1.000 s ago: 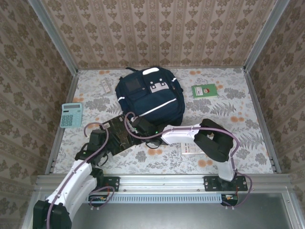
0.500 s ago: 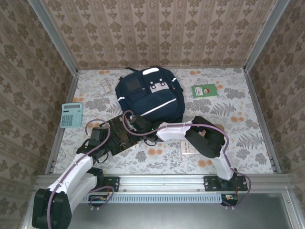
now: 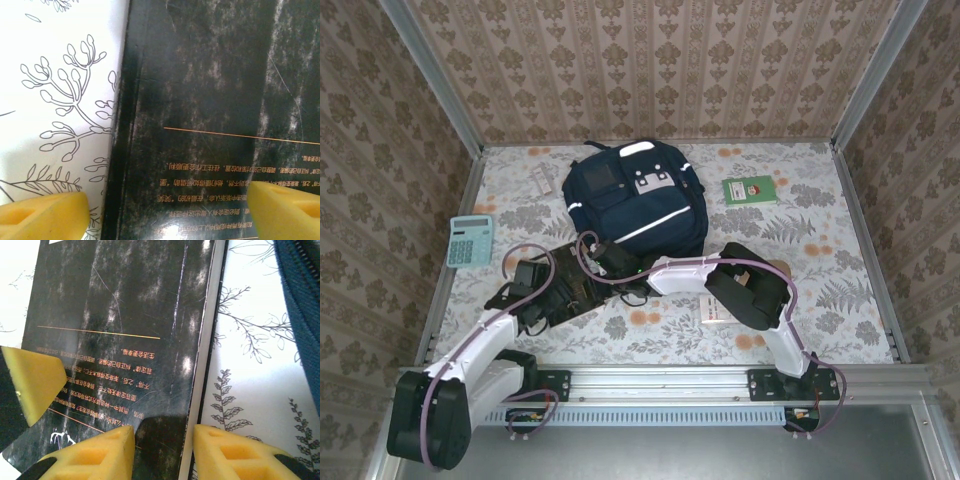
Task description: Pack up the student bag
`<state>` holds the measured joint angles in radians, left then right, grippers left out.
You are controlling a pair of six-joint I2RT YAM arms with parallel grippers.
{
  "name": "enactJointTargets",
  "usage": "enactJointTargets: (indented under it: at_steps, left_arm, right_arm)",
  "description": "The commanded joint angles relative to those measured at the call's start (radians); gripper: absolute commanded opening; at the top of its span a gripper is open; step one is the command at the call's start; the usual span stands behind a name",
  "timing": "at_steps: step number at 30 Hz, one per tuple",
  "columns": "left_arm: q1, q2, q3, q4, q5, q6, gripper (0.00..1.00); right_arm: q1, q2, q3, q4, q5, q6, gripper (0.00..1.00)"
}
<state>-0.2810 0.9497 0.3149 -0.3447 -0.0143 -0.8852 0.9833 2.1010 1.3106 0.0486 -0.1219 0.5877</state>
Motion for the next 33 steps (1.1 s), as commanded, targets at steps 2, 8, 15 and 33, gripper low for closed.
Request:
enactJointTargets:
  at_steps: [2,8,15,33]
  left_arm:
    - [-0.057,0.065,-0.091,0.534,0.405,-0.02,0.83]
    - [-0.087,-0.097,-0.101,0.485,0.359,-0.008,0.81]
    - [-0.089,-0.285,-0.133,0.427,0.343,-0.001,0.82]
    - [-0.093,-0.447,-0.204,0.608,0.447,0.027,0.77]
  right_arm:
    - [0.002,0.02,0.013,-0.002,-0.041,0.022,0.38]
    - [0.002,0.012,0.012,-0.005,-0.042,0.024,0.38]
    - [0.002,0.01,0.011,0.0,-0.055,0.029,0.38]
    - [0.003,0.01,0.007,0.028,-0.107,0.064,0.38]
